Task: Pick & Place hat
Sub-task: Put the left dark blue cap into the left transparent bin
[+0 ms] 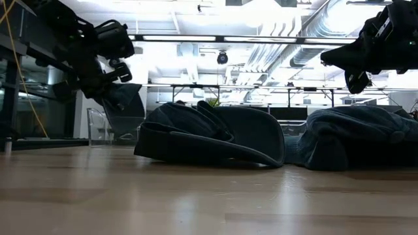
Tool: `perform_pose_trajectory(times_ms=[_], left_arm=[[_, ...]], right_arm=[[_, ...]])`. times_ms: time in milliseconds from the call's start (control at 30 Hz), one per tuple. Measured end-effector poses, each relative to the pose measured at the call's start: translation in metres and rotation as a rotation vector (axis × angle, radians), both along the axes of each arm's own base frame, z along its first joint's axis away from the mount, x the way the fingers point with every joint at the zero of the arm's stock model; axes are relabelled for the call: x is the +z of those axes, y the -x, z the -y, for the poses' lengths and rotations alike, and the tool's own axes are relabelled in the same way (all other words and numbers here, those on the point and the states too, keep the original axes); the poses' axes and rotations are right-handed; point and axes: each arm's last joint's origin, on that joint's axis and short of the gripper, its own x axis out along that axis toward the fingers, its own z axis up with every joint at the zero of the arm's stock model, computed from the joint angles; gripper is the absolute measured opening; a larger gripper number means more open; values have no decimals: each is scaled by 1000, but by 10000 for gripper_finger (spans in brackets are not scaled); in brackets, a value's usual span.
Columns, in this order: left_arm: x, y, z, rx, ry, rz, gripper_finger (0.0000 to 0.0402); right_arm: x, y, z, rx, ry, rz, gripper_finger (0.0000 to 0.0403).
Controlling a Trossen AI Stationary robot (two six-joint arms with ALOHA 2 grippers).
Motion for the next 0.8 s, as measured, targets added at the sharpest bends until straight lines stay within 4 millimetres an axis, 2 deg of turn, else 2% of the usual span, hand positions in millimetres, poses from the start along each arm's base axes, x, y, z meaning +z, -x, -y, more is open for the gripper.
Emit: perform_pose_trajectory(times_ms=[300,800], left_arm=[[-1,1,0,-2,9,2,9],[-1,1,1,-8,19,1,135]], right_arm=[[0,0,0,0,0,0,1],[0,0,0,0,0,0,1]])
